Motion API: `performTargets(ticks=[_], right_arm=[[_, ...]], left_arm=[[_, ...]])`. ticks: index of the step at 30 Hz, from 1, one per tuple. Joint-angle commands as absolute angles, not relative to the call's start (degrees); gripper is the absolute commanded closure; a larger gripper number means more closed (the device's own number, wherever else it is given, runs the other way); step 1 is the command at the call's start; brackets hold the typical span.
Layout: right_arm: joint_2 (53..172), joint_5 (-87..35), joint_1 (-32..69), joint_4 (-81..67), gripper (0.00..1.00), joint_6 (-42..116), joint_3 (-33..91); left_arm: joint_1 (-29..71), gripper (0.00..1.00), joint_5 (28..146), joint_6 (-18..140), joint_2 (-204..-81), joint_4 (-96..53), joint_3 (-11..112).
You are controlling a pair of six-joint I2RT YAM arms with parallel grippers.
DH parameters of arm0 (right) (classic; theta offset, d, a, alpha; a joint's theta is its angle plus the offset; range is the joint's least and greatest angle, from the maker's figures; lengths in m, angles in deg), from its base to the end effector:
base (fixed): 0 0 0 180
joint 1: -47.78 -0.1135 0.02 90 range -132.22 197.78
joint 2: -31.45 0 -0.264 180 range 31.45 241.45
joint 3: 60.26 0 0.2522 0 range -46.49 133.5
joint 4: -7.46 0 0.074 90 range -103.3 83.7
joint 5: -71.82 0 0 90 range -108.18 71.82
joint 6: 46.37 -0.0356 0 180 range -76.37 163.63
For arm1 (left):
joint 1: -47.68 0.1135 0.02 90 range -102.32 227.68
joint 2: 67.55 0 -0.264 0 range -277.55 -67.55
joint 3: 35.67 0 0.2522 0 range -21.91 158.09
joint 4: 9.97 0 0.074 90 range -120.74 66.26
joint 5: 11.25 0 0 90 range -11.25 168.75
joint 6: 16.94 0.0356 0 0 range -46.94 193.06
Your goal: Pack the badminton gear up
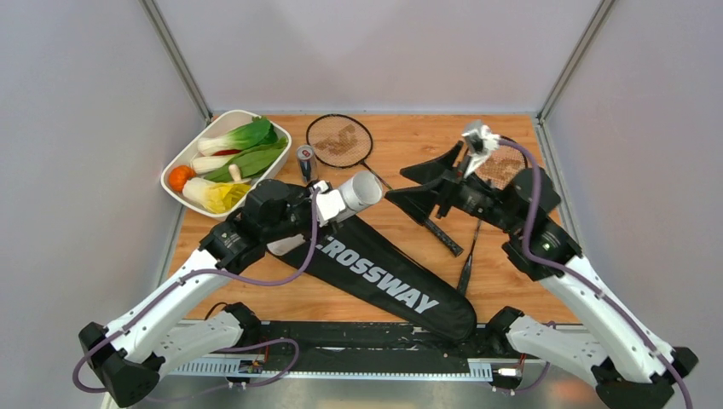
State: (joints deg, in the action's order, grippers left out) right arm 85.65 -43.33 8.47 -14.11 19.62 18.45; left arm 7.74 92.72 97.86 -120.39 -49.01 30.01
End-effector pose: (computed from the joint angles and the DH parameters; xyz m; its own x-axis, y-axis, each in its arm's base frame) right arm 0.1460 0.1391 0.4377 -0.3307 0.2053 -0.9211 -0.8400 0.3809 0.3864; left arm 0.1508 -0.1374 0.3320 0.0237 0.5111 -0.8592 0.8583 0.4303 0.2796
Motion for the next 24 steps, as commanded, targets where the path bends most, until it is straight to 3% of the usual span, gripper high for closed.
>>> performTargets(ticks=[1, 4, 14, 24], right_arm=[[80.4, -37.4, 8.2, -4.5, 0.17, 18.4, 14.4], [79.9, -40.2, 8.2, -4.4, 0.17, 19.2, 13.4], [77.3, -48.4, 7.8, 8.4, 0.0, 26.6, 1.5], [82.1, -49.8, 3.9, 29.1, 0.0, 27.6, -8.9]], left_arm=[[7.4, 0.6, 96.6, 94.0, -117.8, -41.1, 32.6], [7.4, 0.6, 98.1, 91.9, -117.6, -40.0, 32.8], [7.5, 0.6, 106.4, 78.2, -116.3, -31.3, 32.8], [7.4, 0.6, 111.4, 63.6, -117.6, -15.0, 31.3]])
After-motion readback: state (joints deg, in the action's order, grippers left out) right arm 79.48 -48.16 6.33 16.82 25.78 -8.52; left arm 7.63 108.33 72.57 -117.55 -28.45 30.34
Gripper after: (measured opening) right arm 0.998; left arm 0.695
